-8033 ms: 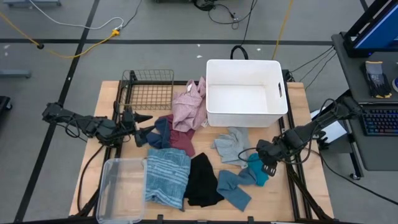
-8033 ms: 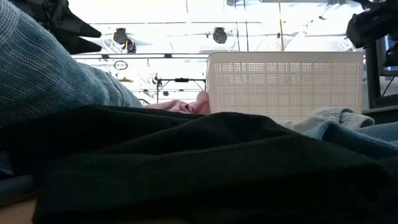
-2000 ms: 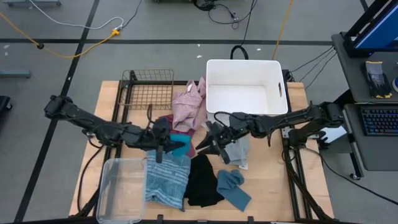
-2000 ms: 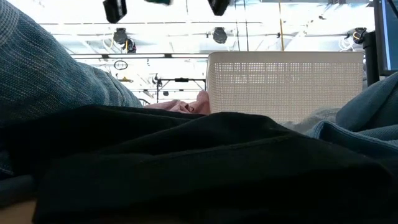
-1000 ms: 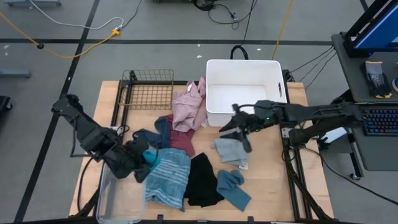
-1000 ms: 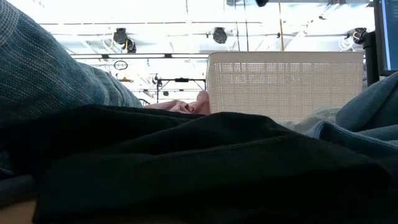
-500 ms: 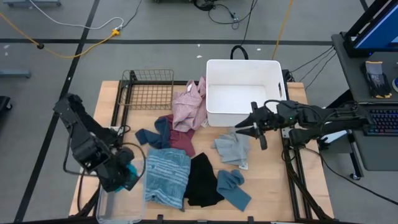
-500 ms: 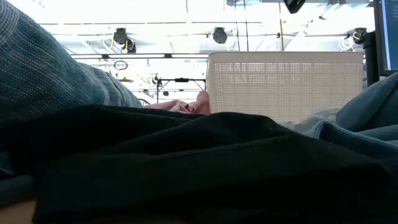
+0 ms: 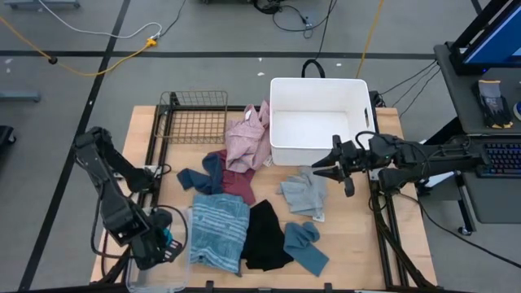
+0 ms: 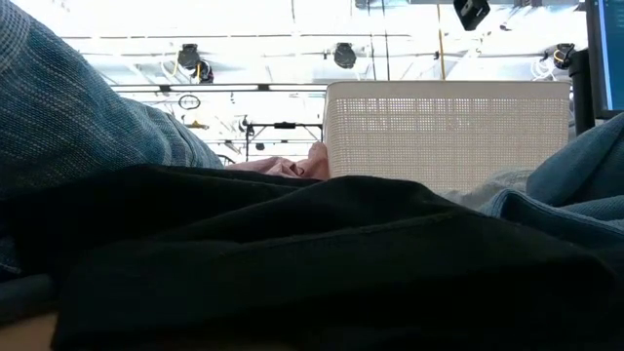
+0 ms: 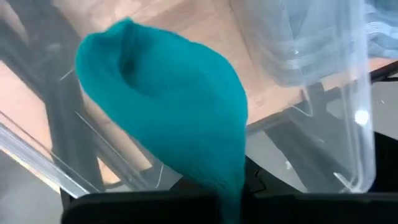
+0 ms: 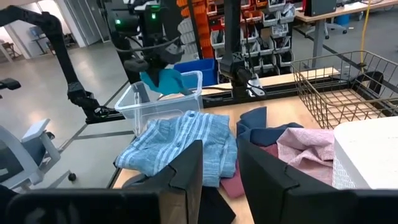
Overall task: Pick & Place Cloths
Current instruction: Put the light blue sock into the transparent bin
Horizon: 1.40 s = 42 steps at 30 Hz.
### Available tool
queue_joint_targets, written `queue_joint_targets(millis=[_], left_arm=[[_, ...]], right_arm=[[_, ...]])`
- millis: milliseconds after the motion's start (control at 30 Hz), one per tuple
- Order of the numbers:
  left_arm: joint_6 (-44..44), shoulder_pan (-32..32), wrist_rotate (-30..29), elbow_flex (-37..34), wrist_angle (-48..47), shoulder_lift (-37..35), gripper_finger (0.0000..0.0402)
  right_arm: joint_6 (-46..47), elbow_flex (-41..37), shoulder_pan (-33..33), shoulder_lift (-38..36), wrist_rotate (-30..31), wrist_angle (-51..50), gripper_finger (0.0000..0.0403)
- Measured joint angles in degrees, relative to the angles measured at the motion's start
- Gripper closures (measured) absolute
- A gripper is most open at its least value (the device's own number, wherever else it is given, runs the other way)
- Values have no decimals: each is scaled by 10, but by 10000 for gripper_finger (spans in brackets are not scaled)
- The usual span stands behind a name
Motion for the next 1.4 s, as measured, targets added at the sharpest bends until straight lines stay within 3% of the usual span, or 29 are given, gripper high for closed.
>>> queue_joint_targets(millis=[633, 967, 1400], left_arm=[[-7, 18, 0, -181, 171, 0, 402], [-4, 14, -1, -193, 177, -1, 401], [146, 0, -30, -178, 142, -13, 402]], right_arm=[[0, 0, 0, -2, -2, 24, 310], [0, 0, 0, -1, -2, 23, 310], [2, 0, 0, -1, -2, 23, 310]])
